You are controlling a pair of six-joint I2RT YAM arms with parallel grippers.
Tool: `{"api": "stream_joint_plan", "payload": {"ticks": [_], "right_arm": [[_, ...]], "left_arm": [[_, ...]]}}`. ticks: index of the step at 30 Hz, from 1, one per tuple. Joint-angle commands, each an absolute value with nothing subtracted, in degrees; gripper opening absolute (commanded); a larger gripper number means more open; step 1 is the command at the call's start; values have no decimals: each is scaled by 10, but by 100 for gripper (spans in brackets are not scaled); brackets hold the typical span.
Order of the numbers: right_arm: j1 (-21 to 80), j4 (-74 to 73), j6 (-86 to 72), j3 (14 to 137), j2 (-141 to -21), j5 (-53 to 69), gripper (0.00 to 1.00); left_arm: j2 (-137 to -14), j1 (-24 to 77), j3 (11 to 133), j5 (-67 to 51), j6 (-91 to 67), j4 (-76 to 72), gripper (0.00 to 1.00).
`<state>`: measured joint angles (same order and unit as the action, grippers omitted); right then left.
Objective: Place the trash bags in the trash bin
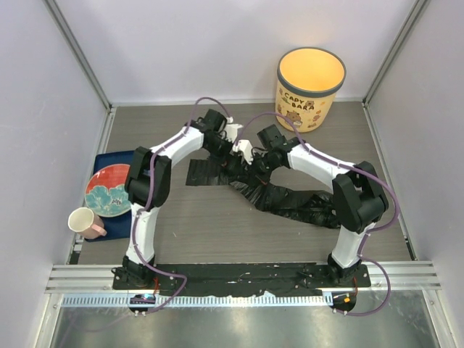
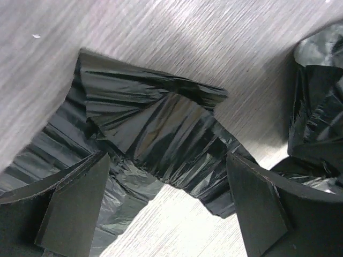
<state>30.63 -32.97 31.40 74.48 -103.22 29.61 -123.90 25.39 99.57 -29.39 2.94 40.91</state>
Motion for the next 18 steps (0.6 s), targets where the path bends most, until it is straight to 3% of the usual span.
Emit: {"api": "stream_joint_plan", "payload": {"ticks": [1, 4, 7, 8, 10, 11, 12, 13, 18], "right_arm": [[315, -315, 324, 710, -1003, 288, 1], [317, -302, 310, 692, -1006, 285, 1], [318, -291, 302, 686, -1012, 268, 1], [317, -289, 301, 686, -1012, 264, 1], [318, -287, 295, 683, -1009, 249, 1], [317, -287, 288, 678, -1006, 244, 1], [317, -286, 284, 674, -1002, 239, 1], [316, -289, 281, 670, -996, 229, 1], [306, -304, 289, 600, -919, 189, 1]], "left_arm": [[-1240, 272, 983, -188, -18, 374, 100], [-1249, 298, 984, -149, -12, 373, 99], [-1266, 309, 985, -112, -18, 384, 79], [-1273, 309, 988, -110, -20, 395, 63], [-1285, 309, 993, -112, -15, 418, 46], [-1286, 309, 994, -107, -13, 425, 21], [-1287, 303, 991, -103, -14, 431, 5], [-1288, 300, 992, -96, -16, 434, 0], [-1284, 227, 967, -75, -41, 438, 0]]}}
